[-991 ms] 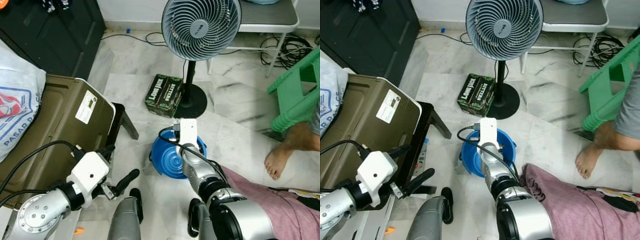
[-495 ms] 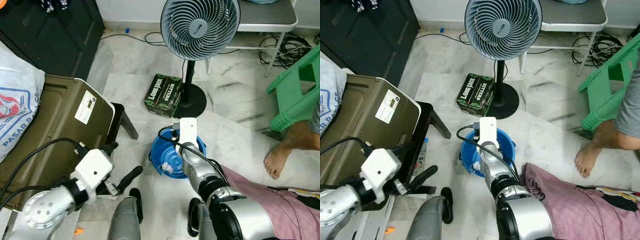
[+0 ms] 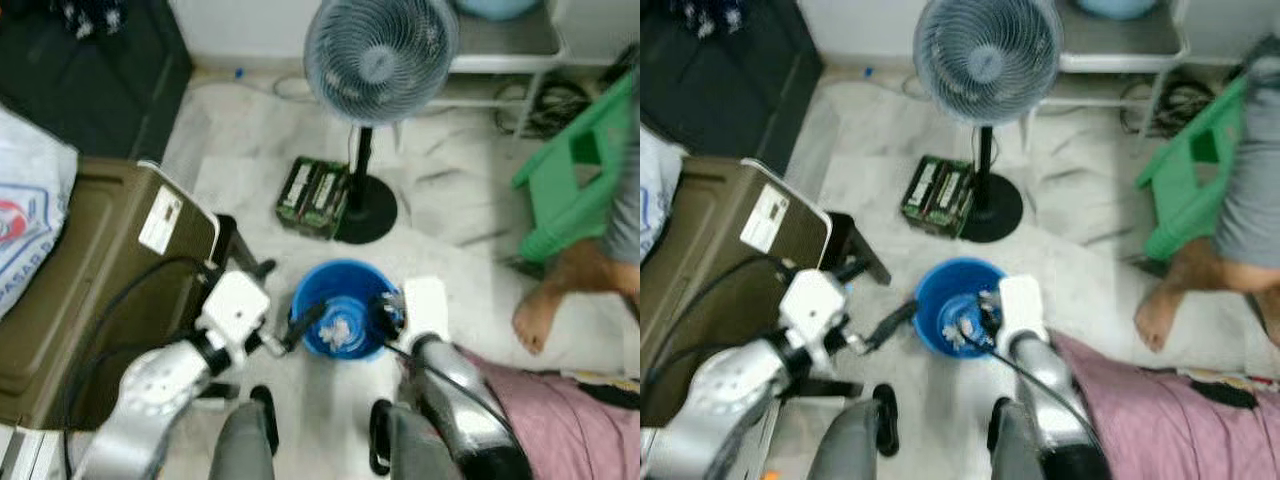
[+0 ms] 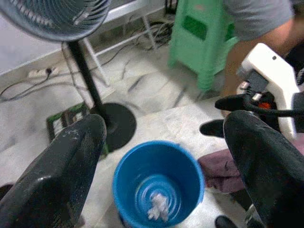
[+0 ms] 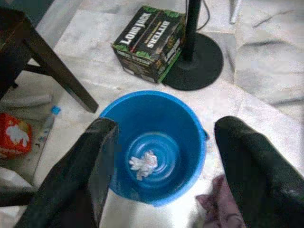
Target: Clean up the room
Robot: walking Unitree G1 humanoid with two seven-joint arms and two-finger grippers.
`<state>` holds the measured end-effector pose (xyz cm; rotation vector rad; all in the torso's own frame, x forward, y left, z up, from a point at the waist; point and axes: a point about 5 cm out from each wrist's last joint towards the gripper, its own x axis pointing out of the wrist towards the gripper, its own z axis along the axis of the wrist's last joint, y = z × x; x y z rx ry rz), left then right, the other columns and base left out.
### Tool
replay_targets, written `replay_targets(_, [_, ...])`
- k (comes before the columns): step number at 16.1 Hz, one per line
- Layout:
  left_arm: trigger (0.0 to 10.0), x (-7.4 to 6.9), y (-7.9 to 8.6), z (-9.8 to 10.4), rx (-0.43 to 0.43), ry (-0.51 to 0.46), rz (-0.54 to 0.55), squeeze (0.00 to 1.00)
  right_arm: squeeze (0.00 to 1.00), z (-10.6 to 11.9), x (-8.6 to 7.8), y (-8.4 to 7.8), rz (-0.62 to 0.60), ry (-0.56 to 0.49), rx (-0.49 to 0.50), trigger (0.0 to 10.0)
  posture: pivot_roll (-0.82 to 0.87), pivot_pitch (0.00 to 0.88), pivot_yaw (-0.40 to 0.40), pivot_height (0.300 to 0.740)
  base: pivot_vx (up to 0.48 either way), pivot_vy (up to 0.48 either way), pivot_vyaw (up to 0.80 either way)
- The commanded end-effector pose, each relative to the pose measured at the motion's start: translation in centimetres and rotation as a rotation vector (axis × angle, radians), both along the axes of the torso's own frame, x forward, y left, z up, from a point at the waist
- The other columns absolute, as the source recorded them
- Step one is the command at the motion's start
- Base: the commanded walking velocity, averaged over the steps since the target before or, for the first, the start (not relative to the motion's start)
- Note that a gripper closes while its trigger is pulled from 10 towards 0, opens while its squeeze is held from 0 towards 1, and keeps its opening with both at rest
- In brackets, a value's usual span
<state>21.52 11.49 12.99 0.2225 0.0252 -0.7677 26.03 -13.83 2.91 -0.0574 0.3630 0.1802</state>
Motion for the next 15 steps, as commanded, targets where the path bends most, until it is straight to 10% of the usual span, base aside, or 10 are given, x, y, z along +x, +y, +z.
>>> replay_targets(1, [10.0, -0.1, -0.2, -0.8, 0.017, 0.019, -0.004, 0.0, 1.0, -0.2, -1.2, -0.5, 0.011, 0.034, 0.011, 10.0, 0.02, 0.191, 0.05, 0.74, 0.0, 0.0, 0.0])
replay_targets(7, [10.0, 3.1, 0.2, -1.6, 0.054, -0.09, 0.153, 0.0, 1.0, 0.7, -4.8, -4.9, -0.064, 0.059, -0.02, 10.0, -0.03, 0.09, 0.033, 0.74, 0.0, 0.0, 0.0])
replay_targets(8, [10.0, 3.6, 0.7, -1.8, 0.04, -0.105, 0.228, 0.0, 0.65, 1.6, -4.6, -5.3, -0.127, 0.006, 0.029, 10.0, -0.03, 0.07, 0.028, 0.74, 0.0, 0.0, 0.0])
replay_targets(9, [10.0, 3.8, 1.2, -2.0, 0.037, -0.112, 0.281, 0.0, 0.0, 2.3, -4.2, -5.3, -0.141, -0.047, 0.032, 10.0, -0.04, 0.064, 0.031, 0.74, 0.0, 0.0, 0.0])
replay_targets(12, [10.0, 3.8, 3.6, -2.5, -0.053, -0.111, 0.521, 0.0, 0.0, 3.9, -2.9, -5.0, -0.204, -0.181, 0.053, 10.0, -0.05, 0.049, 0.056, 0.74, 0.0, 0.0, 0.0])
replay_targets(15, [10.0, 3.6, 3.5, -2.5, -0.103, -0.111, 0.541, 0.0, 0.0, 5.3, -2.9, -5.5, -0.251, -0.266, 0.031, 10.0, -0.06, 0.047, 0.058, 0.74, 0.0, 0.0, 0.0])
